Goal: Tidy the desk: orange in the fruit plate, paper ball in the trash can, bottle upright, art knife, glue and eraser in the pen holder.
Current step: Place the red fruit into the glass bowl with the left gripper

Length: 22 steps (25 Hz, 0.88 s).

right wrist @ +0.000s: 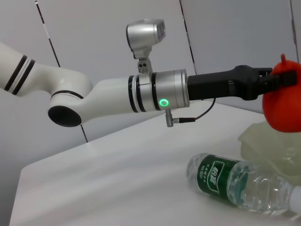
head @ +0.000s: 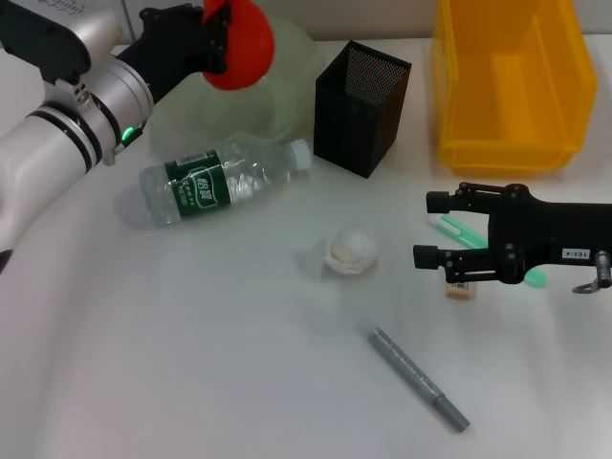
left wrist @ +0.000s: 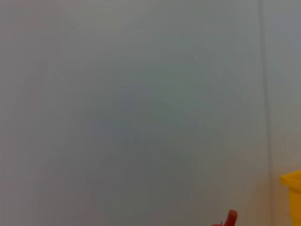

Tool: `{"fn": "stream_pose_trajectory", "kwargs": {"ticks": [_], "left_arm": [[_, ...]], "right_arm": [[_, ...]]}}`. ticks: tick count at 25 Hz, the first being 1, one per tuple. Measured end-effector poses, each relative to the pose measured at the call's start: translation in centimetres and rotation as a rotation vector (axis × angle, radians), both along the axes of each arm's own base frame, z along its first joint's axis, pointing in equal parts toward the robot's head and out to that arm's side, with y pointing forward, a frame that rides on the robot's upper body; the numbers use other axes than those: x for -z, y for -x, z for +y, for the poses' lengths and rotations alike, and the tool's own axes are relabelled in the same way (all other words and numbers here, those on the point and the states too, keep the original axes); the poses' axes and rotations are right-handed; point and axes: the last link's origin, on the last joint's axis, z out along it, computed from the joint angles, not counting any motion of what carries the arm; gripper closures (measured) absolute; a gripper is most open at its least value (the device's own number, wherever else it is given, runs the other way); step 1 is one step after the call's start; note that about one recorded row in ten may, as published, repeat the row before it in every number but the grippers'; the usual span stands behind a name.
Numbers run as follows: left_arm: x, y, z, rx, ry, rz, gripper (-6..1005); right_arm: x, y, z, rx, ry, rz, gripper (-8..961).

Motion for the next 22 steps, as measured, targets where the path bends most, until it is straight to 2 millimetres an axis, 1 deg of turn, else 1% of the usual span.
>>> {"fn": "stream_pose_trajectory", "kwargs": {"ticks": [3, 4, 8, 9, 16, 21, 22], "left_arm": [[0.1, 0.0, 0.1, -0.015, -0.004, -0.007, 926], [0.1, 0.2, 0.3, -0.052, -0.019, -0.028, 924], [0.2, 0.1, 0.2, -0.049, -0.020, -0.024, 920], [0.6, -0.2, 0.1, -0.034, -0.027, -0.008, 919], [0.9, -0.4, -0.2, -0.023, -0.029, -0.014, 576], [0.6, -0.4, -0.8, 0.004, -0.025, -0.059, 340], [0.2, -0.6, -1.7, 0.057, 0.015, -0.133, 293]], "right_arm": [[0.0, 0.0, 0.0, 0.001, 0.001, -0.001, 119], [0.1, 0.0, 0.0, 0.000, 0.001, -0.001, 119], [0.1, 0.2, 0.1, -0.003, 0.001, 0.000, 119], [0.1, 0.2, 0.2, -0.004, 0.001, 0.000, 119], [0.2, 0.2, 0.2, -0.010, -0.008, -0.004, 119], [0.2, 0.1, 0.3, -0.006, -0.013, -0.009, 118], [0.2, 0.1, 0.3, -0.006, -0.013, -0.009, 118]]}}
